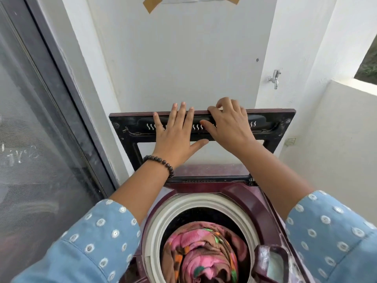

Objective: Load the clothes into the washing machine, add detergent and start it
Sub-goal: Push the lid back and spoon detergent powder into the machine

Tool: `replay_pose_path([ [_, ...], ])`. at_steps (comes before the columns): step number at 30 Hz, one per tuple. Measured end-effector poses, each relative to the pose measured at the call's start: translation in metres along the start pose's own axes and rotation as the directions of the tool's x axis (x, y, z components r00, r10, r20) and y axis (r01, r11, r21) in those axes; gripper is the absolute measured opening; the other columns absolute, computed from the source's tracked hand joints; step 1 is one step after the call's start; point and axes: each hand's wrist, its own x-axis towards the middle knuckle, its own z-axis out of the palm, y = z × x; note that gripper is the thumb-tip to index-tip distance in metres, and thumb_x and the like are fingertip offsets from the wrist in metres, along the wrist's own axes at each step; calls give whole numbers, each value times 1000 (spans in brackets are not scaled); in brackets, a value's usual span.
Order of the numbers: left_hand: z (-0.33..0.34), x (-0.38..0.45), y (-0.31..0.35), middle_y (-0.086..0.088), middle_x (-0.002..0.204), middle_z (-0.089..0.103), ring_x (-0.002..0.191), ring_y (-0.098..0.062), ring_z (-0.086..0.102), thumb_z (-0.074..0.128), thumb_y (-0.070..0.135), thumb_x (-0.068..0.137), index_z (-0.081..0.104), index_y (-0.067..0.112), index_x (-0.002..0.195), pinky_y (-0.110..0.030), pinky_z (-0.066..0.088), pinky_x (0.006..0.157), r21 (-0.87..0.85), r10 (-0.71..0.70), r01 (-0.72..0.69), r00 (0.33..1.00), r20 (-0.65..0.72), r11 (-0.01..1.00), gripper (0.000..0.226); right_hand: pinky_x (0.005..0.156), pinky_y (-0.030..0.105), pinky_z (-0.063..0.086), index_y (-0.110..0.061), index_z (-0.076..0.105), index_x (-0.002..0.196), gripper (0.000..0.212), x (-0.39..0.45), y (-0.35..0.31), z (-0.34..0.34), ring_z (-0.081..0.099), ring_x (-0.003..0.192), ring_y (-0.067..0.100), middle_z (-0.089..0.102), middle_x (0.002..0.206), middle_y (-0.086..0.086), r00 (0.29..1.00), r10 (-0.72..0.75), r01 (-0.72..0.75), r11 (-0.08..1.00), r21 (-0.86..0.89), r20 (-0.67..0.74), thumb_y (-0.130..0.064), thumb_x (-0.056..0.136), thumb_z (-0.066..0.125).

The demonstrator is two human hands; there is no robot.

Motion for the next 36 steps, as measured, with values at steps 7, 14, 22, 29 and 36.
replay_pose_path([
  [7,-4,-75,19,-6,166,-11,153,-25,-11,23,77,88,-7,17,157,-68,-3,116,34,-10,10,1000,15,999,96,97,43,34,-20,53,133,40,-57,-7,-31,57,112,30,64,123,3,989,-89,82,994,67,117,-40,104,35],
  [14,6,-149,43,-11,165,-15,152,-28,-14,15,79,88,-14,15,155,-67,-3,115,69,-33,30,999,38,997,97,81,40,49,-22,59,128,35,-111,-12,-53,65,101,30,70,112,2,951,-199,153,968,199,238,-36,105,36],
  [22,29,-218,55,-11,164,-15,152,-28,-12,9,78,89,-11,13,156,-69,7,116,104,-11,5,998,55,995,96,81,38,48,-33,60,129,39,-161,-16,-61,62,112,28,68,121,-1,873,-194,72,959,274,448,-50,101,39],
  [29,43,-255,65,-11,165,-12,152,-27,-13,6,79,90,-7,13,158,-66,-1,117,63,-17,11,996,85,998,95,77,34,48,-33,62,129,36,-199,-24,-51,62,113,26,70,121,-2,877,-140,-6,953,302,459,-48,100,45],
  [36,60,-294,77,-10,164,-21,152,-27,-16,15,78,91,-12,14,157,-66,6,118,26,-55,51,984,171,998,96,85,34,51,-29,62,131,39,-235,-32,-35,62,114,24,69,124,-3,857,-128,-56,939,338,499,-46,98,50],
])
